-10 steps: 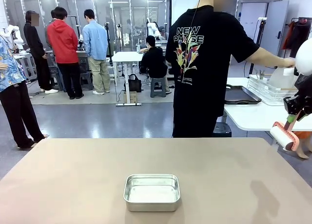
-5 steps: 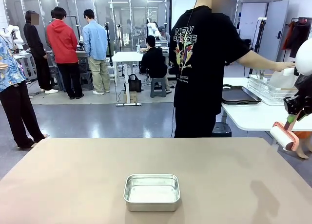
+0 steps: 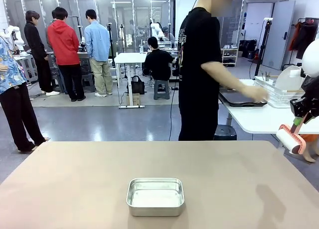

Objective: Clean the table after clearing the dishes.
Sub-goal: Place the Lint Roller back on top of the Airtight Container.

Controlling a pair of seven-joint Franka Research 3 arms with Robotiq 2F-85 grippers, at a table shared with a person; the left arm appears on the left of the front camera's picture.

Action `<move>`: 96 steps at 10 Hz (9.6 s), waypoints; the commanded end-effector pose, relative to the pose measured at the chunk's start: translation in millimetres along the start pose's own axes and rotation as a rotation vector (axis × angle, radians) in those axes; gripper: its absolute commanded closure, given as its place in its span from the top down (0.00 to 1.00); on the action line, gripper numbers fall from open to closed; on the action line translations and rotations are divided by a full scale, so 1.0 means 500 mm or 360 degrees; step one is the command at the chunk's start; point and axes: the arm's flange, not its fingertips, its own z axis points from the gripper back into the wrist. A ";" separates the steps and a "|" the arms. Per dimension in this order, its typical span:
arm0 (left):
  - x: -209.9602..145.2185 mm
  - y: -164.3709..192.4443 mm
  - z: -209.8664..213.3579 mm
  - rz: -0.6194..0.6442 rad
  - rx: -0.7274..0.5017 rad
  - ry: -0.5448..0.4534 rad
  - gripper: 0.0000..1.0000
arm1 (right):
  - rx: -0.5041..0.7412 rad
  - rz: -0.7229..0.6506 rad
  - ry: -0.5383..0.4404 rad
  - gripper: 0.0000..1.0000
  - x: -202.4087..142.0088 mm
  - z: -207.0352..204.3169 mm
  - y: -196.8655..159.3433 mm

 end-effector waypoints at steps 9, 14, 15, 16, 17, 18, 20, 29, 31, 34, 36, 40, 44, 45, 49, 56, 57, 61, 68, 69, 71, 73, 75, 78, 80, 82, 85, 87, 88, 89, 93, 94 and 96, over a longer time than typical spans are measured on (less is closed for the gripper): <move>-0.006 -0.007 0.000 -0.0014 0.0014 -0.0018 1.00 | 0.0174 0.0791 -0.0186 0.23 0.021 0.133 0.197; -0.006 -0.007 0.000 -0.0014 0.0014 -0.0018 1.00 | 0.0358 0.1892 -0.0086 0.23 -0.061 0.189 0.586; -0.006 -0.007 0.000 -0.0014 0.0014 -0.0018 1.00 | 0.0374 0.2054 -0.0060 0.23 -0.089 0.184 0.654; -0.006 -0.007 0.000 -0.0014 0.0014 -0.0018 1.00 | 0.0388 0.2177 -0.0034 0.23 -0.110 0.177 0.711; -0.006 -0.007 0.000 -0.0014 0.0014 -0.0018 1.00 | 0.0423 0.2270 -0.0032 0.23 -0.127 0.176 0.760; -0.006 -0.007 0.000 -0.0014 0.0014 -0.0018 1.00 | 0.0455 0.2354 -0.0027 0.23 -0.143 0.169 0.802; -0.006 -0.007 0.000 -0.0014 0.0014 -0.0018 1.00 | 0.0484 0.2446 0.0044 0.23 -0.168 0.124 0.869; -0.006 -0.007 0.000 -0.0014 0.0014 -0.0018 1.00 | 0.0606 0.2427 0.0051 0.23 -0.196 -0.062 0.936; -0.006 -0.007 0.000 -0.0014 0.0014 -0.0018 1.00 | 0.0551 0.2385 0.0055 0.23 -0.196 -0.101 0.929; -0.006 -0.007 0.000 -0.0014 0.0014 -0.0018 1.00 | 0.0568 0.2410 0.0091 0.23 -0.188 -0.092 0.933; -0.006 -0.007 0.000 -0.0014 0.0014 -0.0018 1.00 | 0.0568 0.2410 0.0091 0.23 -0.188 -0.092 0.933; -0.006 -0.007 0.000 -0.0014 0.0014 -0.0018 1.00 | 0.0556 0.2370 0.0052 0.23 -0.200 -0.135 0.945; -0.006 -0.007 0.000 -0.0014 0.0014 -0.0018 1.00 | 0.0568 0.2331 0.0104 0.23 -0.202 -0.187 0.940; -0.006 -0.007 0.000 -0.0014 0.0014 -0.0018 1.00 | 0.0576 0.2331 0.0100 0.23 -0.201 -0.204 0.933; -0.006 -0.007 0.000 -0.0014 0.0014 -0.0018 1.00 | 0.0596 0.2347 0.0209 0.23 -0.214 -0.287 0.928; -0.006 -0.007 0.000 -0.0014 0.0014 -0.0018 1.00 | 0.0587 0.2340 0.0247 0.23 -0.207 -0.277 0.934; -0.006 -0.007 0.000 -0.0014 0.0014 -0.0018 1.00 | 0.0579 0.2337 0.0238 0.23 -0.206 -0.264 0.936; -0.006 -0.007 0.000 -0.0014 0.0014 -0.0018 1.00 | 0.0555 0.2322 0.0192 0.51 -0.197 -0.235 0.949; -0.006 -0.007 0.000 -0.0014 0.0014 -0.0018 1.00 | 0.0461 0.2323 0.0080 1.00 -0.170 -0.130 0.954; -0.006 -0.007 0.000 -0.0014 0.0014 -0.0018 1.00 | 0.0454 0.2321 0.0072 1.00 -0.174 -0.130 0.956; -0.006 -0.007 0.000 -0.0014 0.0014 -0.0018 1.00 | 0.0505 0.2349 0.0043 1.00 -0.163 -0.132 0.947; -0.006 -0.007 0.000 -0.0014 0.0014 -0.0018 1.00 | 0.0505 0.2349 0.0043 1.00 -0.163 -0.132 0.947; -0.006 -0.007 0.000 -0.0014 0.0014 -0.0018 1.00 | 0.0505 0.2349 0.0043 1.00 -0.163 -0.132 0.947; -0.006 -0.007 0.000 -0.0014 0.0014 -0.0018 1.00 | 0.0505 0.2349 0.0043 1.00 -0.163 -0.132 0.947; -0.006 -0.007 0.000 -0.0014 0.0014 -0.0018 1.00 | 0.0505 0.2349 0.0043 1.00 -0.163 -0.132 0.947; -0.006 -0.007 0.000 -0.0014 0.0014 -0.0018 1.00 | 0.0505 0.2349 0.0043 1.00 -0.163 -0.132 0.947; -0.006 -0.007 0.000 -0.0014 0.0014 -0.0018 1.00 | 0.0505 0.2349 0.0043 1.00 -0.163 -0.132 0.947; -0.006 -0.007 0.000 -0.0014 0.0014 -0.0018 1.00 | 0.0893 0.2161 0.0261 1.00 -0.139 -0.100 0.933; -0.006 -0.007 0.000 -0.0014 0.0014 -0.0018 1.00 | 0.0998 0.1977 0.0272 1.00 -0.101 -0.059 0.911; -0.006 -0.007 0.000 -0.0014 0.0014 -0.0018 1.00 | 0.1112 0.1800 0.0199 1.00 -0.066 -0.020 0.883; -0.006 -0.007 0.000 -0.0014 0.0014 -0.0018 1.00 | 0.1809 0.0863 0.0256 1.00 0.033 0.015 0.629; -0.006 -0.007 0.000 -0.0014 0.0014 -0.0018 1.00 | 0.1975 0.0626 0.0263 1.00 0.044 0.001 0.519; -0.006 -0.007 0.000 -0.0014 0.0014 -0.0018 1.00 | 0.1973 0.0127 0.0259 1.00 0.027 -0.047 0.280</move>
